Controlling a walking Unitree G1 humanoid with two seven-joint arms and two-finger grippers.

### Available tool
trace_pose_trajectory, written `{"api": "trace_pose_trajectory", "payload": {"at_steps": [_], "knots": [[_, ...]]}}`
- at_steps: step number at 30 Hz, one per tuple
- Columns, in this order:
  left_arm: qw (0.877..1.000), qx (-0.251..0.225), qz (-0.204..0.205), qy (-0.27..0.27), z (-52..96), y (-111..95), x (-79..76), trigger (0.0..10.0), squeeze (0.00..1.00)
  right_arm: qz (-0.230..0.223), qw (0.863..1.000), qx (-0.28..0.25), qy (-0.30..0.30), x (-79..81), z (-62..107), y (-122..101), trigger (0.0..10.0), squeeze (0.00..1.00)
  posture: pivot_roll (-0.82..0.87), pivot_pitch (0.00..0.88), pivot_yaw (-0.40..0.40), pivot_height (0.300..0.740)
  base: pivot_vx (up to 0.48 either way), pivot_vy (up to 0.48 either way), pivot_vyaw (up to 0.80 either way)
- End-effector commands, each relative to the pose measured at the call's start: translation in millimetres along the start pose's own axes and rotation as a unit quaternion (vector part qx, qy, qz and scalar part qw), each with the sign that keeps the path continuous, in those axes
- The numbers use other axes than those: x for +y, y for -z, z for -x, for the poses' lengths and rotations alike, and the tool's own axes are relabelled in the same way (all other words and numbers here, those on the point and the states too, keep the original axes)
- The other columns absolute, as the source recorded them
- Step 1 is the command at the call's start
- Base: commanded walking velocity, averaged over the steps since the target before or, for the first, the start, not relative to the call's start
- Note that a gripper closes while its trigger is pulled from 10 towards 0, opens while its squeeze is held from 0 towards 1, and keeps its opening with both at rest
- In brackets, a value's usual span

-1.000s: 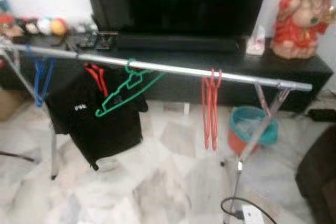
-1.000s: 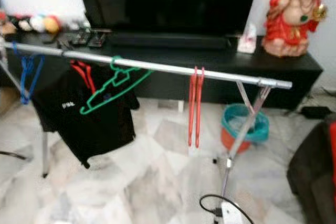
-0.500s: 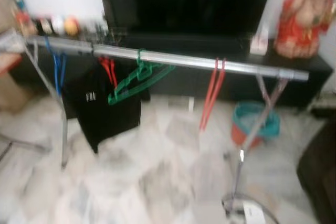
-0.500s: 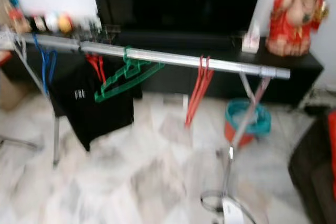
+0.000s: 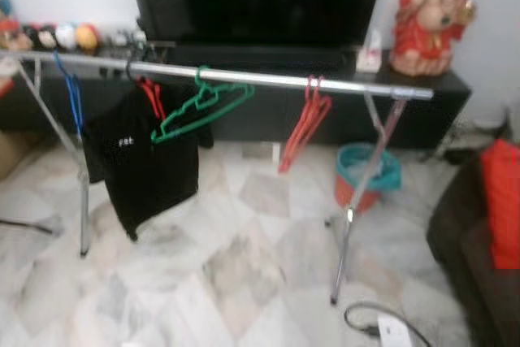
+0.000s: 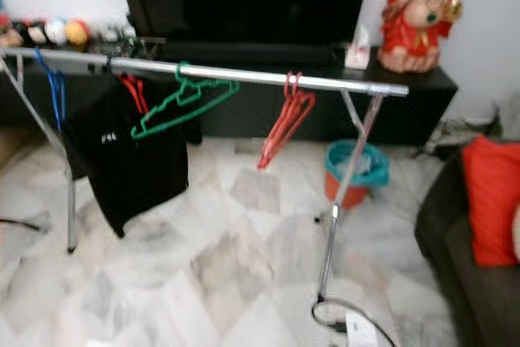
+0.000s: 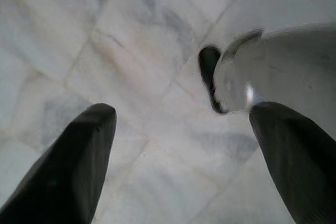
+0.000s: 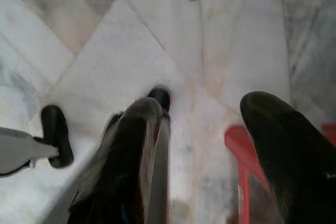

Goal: Hang hanger

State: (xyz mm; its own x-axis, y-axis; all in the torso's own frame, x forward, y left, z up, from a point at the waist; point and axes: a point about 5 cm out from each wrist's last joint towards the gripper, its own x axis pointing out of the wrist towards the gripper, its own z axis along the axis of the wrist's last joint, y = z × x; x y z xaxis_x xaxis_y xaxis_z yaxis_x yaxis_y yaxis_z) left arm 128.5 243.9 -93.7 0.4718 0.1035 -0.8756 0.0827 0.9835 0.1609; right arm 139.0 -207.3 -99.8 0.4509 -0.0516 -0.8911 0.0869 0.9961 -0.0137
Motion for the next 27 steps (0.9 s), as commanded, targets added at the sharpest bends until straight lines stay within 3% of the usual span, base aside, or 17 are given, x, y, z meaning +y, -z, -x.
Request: {"api": "trace_pose_trajectory", "payload": {"at_steps": [1,9,23,27], "knots": [[1.0,0.005,0.005,0.009,0.0,4.0,-6.8,10.0,0.0,-0.004,1.0,-0.012,0.006,-4.7,-0.5,-10.0,10.0,0.0,0.09,0.0,-0.048,0.74,-0.259,0.0,0.0],[1.0,0.005,0.008,0.009,-0.1,4.1,-7.8,10.0,0.0,-0.004,1.0,-0.013,0.008,-6.1,-0.4,-10.6,10.0,0.0,0.09,0.0,-0.053,0.74,-0.262,0.0,0.0],[1.0,0.011,0.001,0.009,-1.3,4.5,-17.0,10.0,0.0,-0.008,1.0,-0.011,0.008,-6.5,-0.4,-10.3,10.0,0.0,0.09,0.0,-0.053,0.74,0.0,0.0,0.0],[1.0,0.013,0.001,0.01,-1.2,5.3,-17.8,10.0,0.0,-0.003,1.0,-0.006,0.006,-5.9,-0.4,-9.3,10.0,0.0,0.09,0.0,-0.049,0.74,0.0,0.0,-0.72]]}}
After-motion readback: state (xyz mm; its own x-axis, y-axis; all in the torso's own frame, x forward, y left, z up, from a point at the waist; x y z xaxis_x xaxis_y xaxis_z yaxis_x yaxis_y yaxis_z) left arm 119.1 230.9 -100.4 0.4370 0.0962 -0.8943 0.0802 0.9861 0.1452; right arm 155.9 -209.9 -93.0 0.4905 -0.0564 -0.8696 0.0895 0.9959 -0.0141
